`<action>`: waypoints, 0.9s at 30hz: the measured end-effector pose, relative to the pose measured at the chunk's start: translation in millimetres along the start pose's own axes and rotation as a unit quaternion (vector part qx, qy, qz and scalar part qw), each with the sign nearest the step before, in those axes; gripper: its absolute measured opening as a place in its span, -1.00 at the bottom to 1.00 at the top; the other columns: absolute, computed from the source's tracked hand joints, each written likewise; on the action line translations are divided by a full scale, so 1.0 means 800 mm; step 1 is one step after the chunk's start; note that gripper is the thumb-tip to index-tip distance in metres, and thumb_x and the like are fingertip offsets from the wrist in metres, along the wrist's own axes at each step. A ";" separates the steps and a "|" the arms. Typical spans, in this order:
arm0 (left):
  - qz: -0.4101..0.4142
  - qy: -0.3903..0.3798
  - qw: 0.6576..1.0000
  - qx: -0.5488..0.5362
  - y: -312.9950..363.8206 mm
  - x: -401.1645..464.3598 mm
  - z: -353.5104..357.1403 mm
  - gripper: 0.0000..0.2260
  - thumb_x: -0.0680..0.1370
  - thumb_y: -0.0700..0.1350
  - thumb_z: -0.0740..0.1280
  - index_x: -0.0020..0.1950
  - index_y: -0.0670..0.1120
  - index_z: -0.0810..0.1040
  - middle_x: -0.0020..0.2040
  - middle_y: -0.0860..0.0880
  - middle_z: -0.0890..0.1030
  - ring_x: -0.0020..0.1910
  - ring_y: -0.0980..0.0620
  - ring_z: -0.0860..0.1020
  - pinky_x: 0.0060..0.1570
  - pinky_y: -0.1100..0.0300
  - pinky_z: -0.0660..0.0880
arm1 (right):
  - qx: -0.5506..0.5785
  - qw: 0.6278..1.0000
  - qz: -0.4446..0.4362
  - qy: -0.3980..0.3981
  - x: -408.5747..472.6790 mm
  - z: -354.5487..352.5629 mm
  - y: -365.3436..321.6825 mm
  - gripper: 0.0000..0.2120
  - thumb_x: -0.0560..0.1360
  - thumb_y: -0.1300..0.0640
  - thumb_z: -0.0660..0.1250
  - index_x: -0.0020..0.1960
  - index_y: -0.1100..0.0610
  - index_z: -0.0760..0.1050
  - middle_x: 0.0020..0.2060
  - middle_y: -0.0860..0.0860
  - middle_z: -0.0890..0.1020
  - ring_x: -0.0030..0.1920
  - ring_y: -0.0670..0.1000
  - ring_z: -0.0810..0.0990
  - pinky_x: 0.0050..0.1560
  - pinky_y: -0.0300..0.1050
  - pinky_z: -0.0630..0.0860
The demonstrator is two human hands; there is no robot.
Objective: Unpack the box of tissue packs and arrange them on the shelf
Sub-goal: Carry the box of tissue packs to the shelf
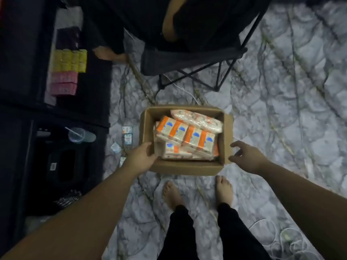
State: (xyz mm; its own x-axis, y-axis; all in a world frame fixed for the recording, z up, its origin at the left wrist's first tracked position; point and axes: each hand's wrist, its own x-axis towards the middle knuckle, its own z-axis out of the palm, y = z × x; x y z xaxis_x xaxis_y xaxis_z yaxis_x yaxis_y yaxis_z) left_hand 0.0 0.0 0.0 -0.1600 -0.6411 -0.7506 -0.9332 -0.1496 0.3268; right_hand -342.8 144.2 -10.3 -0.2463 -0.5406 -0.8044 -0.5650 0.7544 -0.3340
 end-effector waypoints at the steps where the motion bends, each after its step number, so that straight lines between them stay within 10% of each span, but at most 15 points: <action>1: 0.008 0.005 1.000 -0.008 -0.007 0.020 0.006 -0.47 0.62 0.07 0.38 0.56 -0.02 0.36 0.35 -0.11 0.57 0.29 -0.13 0.55 0.02 0.12 0.45 | 0.024 1.000 0.008 0.017 0.018 0.013 0.001 -0.44 0.55 -0.03 0.43 0.50 -0.02 0.36 0.01 0.02 0.62 -0.04 0.06 0.56 -0.06 -0.10 0.40; 9: -0.017 0.093 0.995 -0.007 -0.083 0.172 0.063 -0.27 0.55 0.02 0.43 0.65 0.09 0.15 0.44 -0.14 0.51 0.33 -0.24 0.54 0.23 -0.10 0.53 | 0.145 0.973 0.076 0.162 0.153 0.099 0.011 -0.31 0.58 -0.05 0.34 0.64 -0.11 0.13 0.38 0.10 0.55 0.34 0.19 0.54 0.27 0.09 0.51; 23: 0.049 0.168 0.977 -0.121 -0.131 0.212 0.079 -0.38 0.60 -0.18 0.35 0.63 0.12 0.28 0.10 -0.24 0.69 0.07 -0.16 0.63 0.00 0.09 0.45 | 0.141 0.970 0.082 0.181 0.198 0.114 0.035 -0.50 0.57 -0.46 0.03 0.44 -0.33 0.28 -0.12 -0.04 0.70 -0.06 0.04 0.68 0.09 0.16 0.63; 27: 0.028 0.132 0.978 -0.159 -0.148 0.168 0.072 -0.31 0.42 0.06 0.28 0.58 0.28 0.31 0.00 -0.04 0.72 0.00 -0.03 0.66 0.04 -0.03 0.59 | 0.118 0.979 0.063 0.153 0.173 0.099 0.022 -0.49 0.59 -0.44 0.06 0.49 -0.34 0.29 -0.18 -0.08 0.67 -0.15 -0.09 0.62 0.02 0.02 0.60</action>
State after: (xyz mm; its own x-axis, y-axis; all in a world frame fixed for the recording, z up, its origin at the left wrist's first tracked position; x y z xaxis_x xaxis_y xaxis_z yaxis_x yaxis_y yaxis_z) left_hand 70.4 -25.1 -173.1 -0.0806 -0.8205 -0.5660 -0.7718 -0.3080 0.5563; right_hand -324.5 111.8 -166.3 -0.5477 -0.4971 -0.6729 -0.3266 0.8676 -0.3750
